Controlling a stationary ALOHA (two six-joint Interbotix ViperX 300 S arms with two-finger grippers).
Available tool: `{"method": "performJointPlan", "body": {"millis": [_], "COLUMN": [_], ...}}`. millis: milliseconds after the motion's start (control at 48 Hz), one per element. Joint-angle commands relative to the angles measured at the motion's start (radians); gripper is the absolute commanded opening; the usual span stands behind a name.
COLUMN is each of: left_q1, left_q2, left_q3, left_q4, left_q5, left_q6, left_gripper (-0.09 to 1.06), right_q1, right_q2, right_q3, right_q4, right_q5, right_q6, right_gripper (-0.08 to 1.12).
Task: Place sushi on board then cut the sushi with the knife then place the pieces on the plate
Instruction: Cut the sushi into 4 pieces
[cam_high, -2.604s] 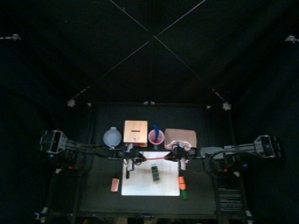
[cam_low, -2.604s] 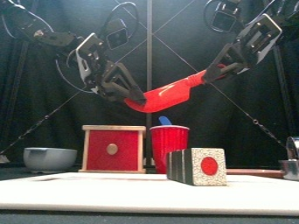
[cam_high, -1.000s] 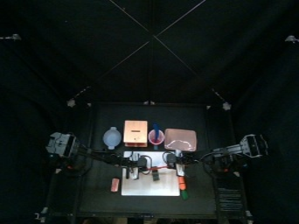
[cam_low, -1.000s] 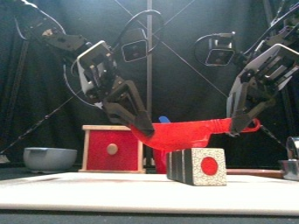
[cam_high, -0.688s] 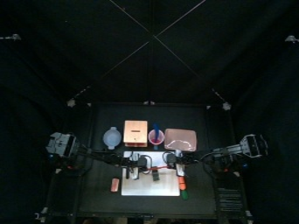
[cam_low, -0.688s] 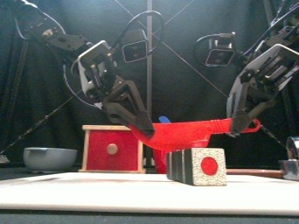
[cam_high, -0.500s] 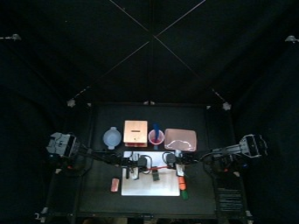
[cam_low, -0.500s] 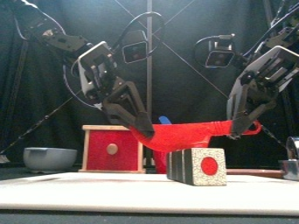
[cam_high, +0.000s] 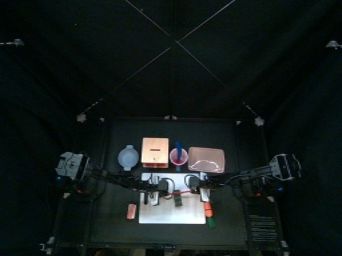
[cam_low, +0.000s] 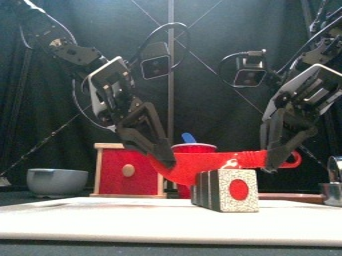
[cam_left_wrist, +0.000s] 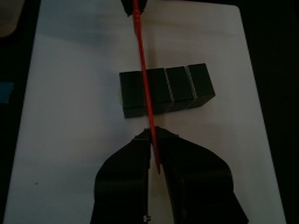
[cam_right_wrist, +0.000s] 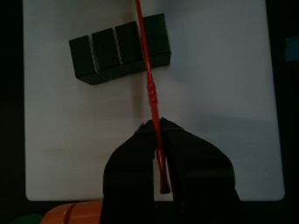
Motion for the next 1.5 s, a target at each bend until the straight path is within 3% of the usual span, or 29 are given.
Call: {"method": "performJointPlan", "body": {"millis": [21,292,375,625,896,1083,1312,1500], "left_q1": [-0.006,-0.002,0.014,0.069,0.077,0.063,-0.014,-0.044], "left_q2": [0.012,0.051,0.049,0.037,0.011,-0.071,-0.091,-0.058], "left_q3": [-0.021,-0.021,-0.021,-0.021,-0.025,-0.032,-0.037,-0.054], "left_q4": [-0.002,0.002,0.008,0.066,0.092,0.092,0.084,0.031], "left_q5": [-0.003,-0.003,-0.003,-0.002,0.000,0.021,0.021,0.021], "left_q6": [0.002,0.005,0.006,0.006,0.005,0.005,0.000,-0.002], "left_gripper": [0.52,0.52,0.52,0.52,0.52,0.52,0.52,0.52], "right_q1": [-0.014,-0.025,-0.049,-0.112,-0.110,-0.091,-0.026,0.012], "right_q2": [0.018,0.071,0.064,0.055,0.038,-0.043,-0.107,-0.104], "right_q3": [-0.011,-0.020,-0.020,-0.023,-0.048,-0.086,-0.081,-0.071], "right_q4": [0.005,-0.002,-0.002,-0.035,-0.043,-0.038,0.000,0.040], "right_q5": [0.000,0.000,0.000,0.000,0.026,0.107,0.112,0.110], "right_q6": [0.006,0.005,0.005,0.003,0.005,0.006,0.006,0.006], "right_gripper": [0.26,0.26,0.26,0.26,0.26,0.26,0.26,0.26]}}
